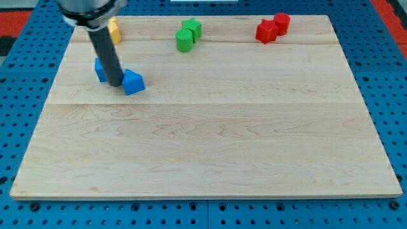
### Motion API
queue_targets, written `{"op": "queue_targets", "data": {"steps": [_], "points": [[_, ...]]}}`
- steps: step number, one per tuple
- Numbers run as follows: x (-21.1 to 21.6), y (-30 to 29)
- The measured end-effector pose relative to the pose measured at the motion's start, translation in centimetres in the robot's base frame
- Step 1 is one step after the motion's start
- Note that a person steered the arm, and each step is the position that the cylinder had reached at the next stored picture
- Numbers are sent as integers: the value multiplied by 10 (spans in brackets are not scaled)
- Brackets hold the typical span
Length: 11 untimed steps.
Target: Move the blue cube closer to the blue triangle
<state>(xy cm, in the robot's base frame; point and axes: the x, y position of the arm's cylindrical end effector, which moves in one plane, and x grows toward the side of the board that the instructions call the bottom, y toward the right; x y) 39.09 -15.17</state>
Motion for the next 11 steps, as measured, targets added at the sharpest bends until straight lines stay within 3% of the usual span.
{"op": "queue_targets", "data": {"steps": [3, 4, 6, 7, 8, 10, 11], "points": [[8, 170], [49, 118], [34, -38], [2, -70], [-39, -70], [-30, 55], [-42, 66]]}}
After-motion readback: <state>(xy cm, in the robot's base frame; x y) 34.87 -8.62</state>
